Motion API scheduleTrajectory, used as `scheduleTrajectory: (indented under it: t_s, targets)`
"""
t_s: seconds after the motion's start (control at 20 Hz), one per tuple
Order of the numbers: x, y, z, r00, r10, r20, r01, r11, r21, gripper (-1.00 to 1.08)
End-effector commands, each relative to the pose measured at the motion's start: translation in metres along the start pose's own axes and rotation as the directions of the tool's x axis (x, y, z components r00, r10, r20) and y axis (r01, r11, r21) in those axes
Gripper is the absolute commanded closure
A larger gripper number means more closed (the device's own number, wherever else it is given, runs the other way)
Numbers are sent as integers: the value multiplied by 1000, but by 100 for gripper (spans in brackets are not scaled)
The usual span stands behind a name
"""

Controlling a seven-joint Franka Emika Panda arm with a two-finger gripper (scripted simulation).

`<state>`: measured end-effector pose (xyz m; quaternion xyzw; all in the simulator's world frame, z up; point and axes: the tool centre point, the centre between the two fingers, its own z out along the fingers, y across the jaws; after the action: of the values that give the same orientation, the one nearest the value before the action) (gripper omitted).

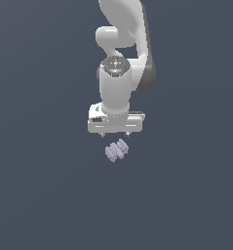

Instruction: Pick up the object and move it to a goal position.

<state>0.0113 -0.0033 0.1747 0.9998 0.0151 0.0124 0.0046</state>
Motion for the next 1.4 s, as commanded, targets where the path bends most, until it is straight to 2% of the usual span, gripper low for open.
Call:
scheduleTrajectory:
  t_s: [0.0,0.9,1.35]
  targets:
    - [0,0,0,1000,0,0,0,1000,0,-92]
    - [2,12,-3,1000,-8,-12,8,1000,7,-92]
    - [2,10,4,998,66,-8,-66,998,10,-92]
